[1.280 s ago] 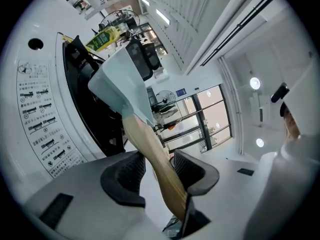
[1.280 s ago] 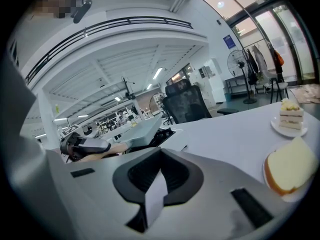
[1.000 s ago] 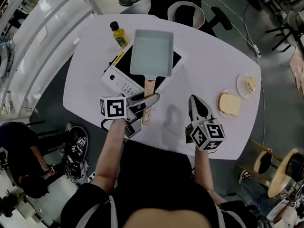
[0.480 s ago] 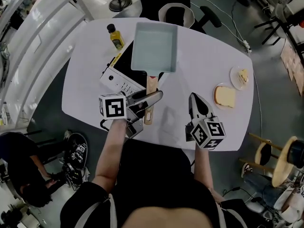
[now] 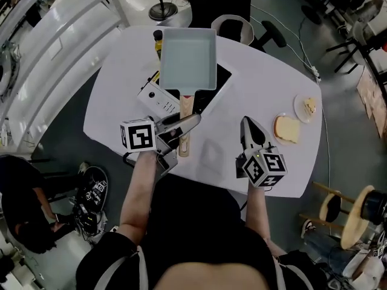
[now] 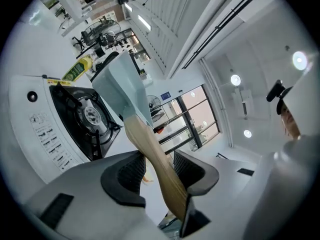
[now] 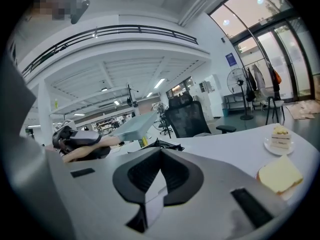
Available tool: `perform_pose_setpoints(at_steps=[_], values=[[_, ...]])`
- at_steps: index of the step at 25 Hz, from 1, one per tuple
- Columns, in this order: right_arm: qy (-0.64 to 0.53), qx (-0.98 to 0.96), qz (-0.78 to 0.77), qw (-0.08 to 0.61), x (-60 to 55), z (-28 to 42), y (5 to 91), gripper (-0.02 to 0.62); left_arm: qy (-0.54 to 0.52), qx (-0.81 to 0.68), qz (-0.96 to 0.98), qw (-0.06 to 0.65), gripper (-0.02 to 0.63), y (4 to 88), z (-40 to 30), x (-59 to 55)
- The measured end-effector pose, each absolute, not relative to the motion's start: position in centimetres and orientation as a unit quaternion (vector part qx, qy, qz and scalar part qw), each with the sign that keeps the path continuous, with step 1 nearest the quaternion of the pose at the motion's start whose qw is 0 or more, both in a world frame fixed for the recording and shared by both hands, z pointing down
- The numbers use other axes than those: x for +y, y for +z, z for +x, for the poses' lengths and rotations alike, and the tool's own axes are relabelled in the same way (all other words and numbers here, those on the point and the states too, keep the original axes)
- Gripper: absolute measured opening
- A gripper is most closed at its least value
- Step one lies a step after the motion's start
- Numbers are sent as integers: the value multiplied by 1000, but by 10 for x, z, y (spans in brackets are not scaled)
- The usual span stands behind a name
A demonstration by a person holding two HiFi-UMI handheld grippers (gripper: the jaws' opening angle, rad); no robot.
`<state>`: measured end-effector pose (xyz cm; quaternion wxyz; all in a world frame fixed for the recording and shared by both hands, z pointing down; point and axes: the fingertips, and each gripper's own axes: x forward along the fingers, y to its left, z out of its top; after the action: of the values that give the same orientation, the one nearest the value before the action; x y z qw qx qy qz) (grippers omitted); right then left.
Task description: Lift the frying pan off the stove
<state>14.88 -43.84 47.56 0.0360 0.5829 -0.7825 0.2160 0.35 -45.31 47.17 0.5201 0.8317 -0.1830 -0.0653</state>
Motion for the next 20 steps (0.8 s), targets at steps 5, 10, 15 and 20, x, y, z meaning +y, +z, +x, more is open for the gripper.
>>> perform_pose_setpoints(at_steps=[5,10,15,20], values=[[209,-797,565,36,-442,131,470,5,-90,-217,829,509,181,461,-28,-449],[203,-814,543,35,-454,110,463,5,-115,-248,819,504,181,452,-61,-446],[195,-830,521,37,-464,87,456,5,-123,-301,798,507,184,456,-101,-441],[185,-845,500,41,-474,68,452,5,-148,-321,792,498,184,455,-129,-436]])
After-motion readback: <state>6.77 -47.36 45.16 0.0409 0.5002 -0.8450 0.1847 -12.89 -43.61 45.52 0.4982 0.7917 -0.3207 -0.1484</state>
